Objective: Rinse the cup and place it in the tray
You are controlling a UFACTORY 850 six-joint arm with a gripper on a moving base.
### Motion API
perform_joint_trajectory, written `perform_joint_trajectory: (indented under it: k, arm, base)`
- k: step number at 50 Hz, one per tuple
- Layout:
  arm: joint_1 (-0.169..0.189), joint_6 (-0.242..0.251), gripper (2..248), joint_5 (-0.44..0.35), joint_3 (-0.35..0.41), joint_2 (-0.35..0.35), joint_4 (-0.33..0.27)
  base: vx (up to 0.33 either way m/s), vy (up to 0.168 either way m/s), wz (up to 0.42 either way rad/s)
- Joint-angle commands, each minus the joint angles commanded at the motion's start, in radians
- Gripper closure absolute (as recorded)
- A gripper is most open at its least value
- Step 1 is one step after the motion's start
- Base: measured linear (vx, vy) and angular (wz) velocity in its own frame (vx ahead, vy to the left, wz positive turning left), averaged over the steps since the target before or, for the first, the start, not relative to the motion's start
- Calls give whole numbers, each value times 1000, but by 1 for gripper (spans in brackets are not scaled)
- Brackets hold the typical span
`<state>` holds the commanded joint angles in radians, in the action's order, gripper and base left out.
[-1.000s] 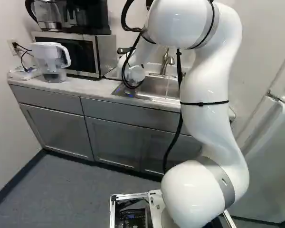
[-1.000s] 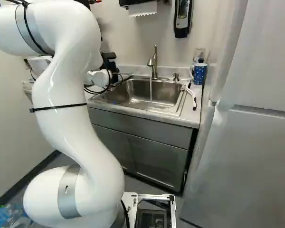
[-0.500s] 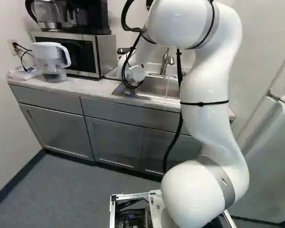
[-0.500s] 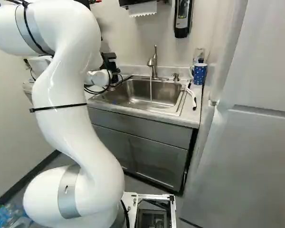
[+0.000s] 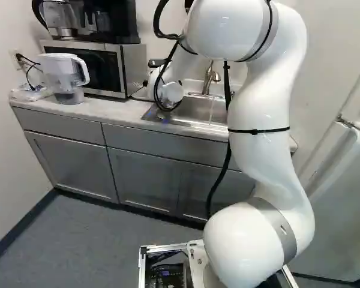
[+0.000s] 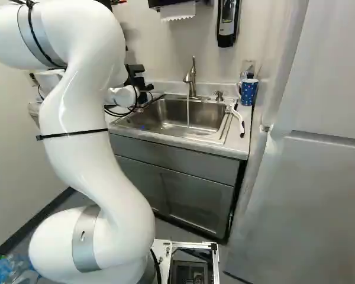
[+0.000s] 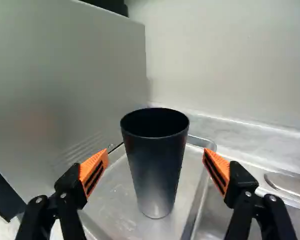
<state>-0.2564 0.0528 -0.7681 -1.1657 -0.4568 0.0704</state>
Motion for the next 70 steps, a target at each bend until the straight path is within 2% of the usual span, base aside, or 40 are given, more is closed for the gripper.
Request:
perform_joint_trajectory:
  k: [18,32,70]
  arm:
    - [-4,0,3,3,74,93,0]
    - [0,0,3,39,103,143,0]
    - [20,0,3,120,113,224,0]
  base:
    - [0,0,0]
    - [0,0,0]
    - [0,0,0]
